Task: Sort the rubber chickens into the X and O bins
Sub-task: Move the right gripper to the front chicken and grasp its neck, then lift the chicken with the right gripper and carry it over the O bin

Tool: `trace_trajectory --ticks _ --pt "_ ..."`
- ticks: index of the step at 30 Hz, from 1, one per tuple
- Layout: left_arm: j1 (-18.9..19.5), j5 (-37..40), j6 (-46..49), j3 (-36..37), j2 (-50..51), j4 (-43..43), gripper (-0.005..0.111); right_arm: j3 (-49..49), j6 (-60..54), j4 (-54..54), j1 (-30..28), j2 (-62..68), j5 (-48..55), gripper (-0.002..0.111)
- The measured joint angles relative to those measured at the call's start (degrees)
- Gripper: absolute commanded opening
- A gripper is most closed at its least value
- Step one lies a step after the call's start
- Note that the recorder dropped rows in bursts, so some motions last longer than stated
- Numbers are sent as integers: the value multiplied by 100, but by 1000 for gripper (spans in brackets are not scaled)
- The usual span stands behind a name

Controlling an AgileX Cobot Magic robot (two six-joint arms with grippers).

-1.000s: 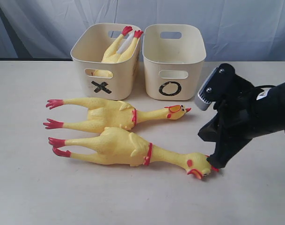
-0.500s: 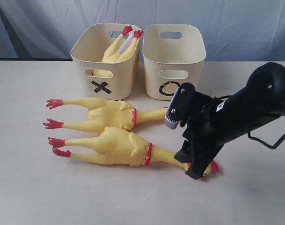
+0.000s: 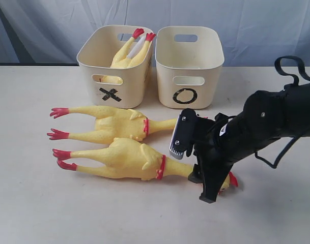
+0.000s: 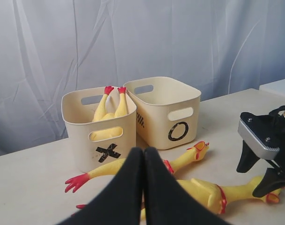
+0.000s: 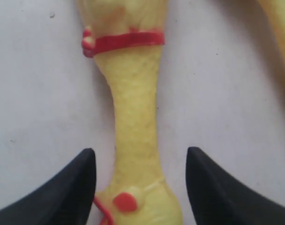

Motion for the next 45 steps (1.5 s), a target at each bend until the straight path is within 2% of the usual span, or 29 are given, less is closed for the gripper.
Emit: trace_trajectory --ticks 8,12,15,18,22,30,37,42,45 --pt "0 -11 9 0 -8 9 0 -8 0 -24 0 385 -293 54" --pt "0 -11 9 0 -8 9 0 -8 -10 -24 0 503 -418 48" --pt "0 -11 9 0 -8 9 0 -8 -10 -24 0 627 -575 38" --pt "0 -11 9 0 -8 9 0 -8 -10 -24 0 726 -710 24" --pt "0 -11 9 0 -8 21 0 -8 -10 -33 13 749 -724 -1" --pt "0 -11 9 0 -8 65 0 -34 -20 -33 45 735 -621 -1" --pt "0 -11 9 0 -8 65 0 -34 -10 -23 299 210 172 -1" --pt "0 -11 9 0 -8 97 0 -34 -10 535 339 -657 885 -1" --pt "0 -11 9 0 -8 97 0 -34 13 1026 339 -1218 876 -1"
